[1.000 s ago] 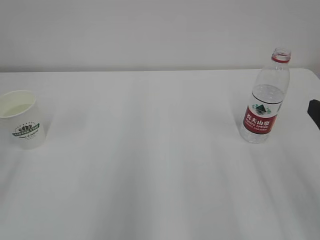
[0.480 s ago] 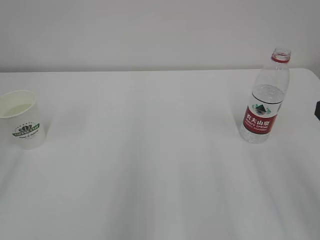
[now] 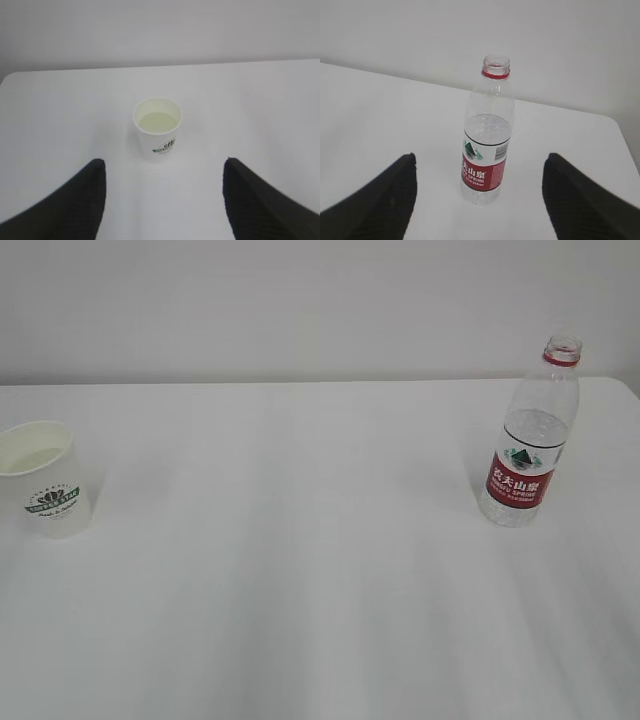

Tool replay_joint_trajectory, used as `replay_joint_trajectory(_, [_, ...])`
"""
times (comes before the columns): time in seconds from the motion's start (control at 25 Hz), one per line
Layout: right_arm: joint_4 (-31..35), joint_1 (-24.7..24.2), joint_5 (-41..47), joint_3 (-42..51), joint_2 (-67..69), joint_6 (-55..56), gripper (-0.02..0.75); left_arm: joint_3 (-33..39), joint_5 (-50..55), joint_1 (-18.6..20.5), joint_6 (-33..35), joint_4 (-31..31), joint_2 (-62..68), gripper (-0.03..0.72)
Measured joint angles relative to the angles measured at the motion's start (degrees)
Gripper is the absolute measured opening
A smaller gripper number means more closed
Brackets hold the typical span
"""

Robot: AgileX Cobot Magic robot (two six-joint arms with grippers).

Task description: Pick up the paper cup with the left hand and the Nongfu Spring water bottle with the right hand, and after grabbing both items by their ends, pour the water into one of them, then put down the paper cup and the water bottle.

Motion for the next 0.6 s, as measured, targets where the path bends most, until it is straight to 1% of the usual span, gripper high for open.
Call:
replay_joint_trajectory(0.2, [-0.3, 0.0, 2.0, 0.0, -1.9, -0.1, 0.594, 0.0, 5.7, 0.0, 3.9, -4.5, -2.9, 0.524])
replay_joint_trajectory(0.36, [-0.4, 0.0, 6.8, -1.3, -3.3, -0.1, 0.594, -0.1, 10.0, 0.0, 4.9, -6.5, -3.3, 0.524])
replay_joint_trajectory(0.6, [-0.4, 0.0, 11.0, -3.5, -5.6, -0.1, 0.594, -0.2, 14.5, 0.0, 5.6, -9.0, -3.3, 0.522])
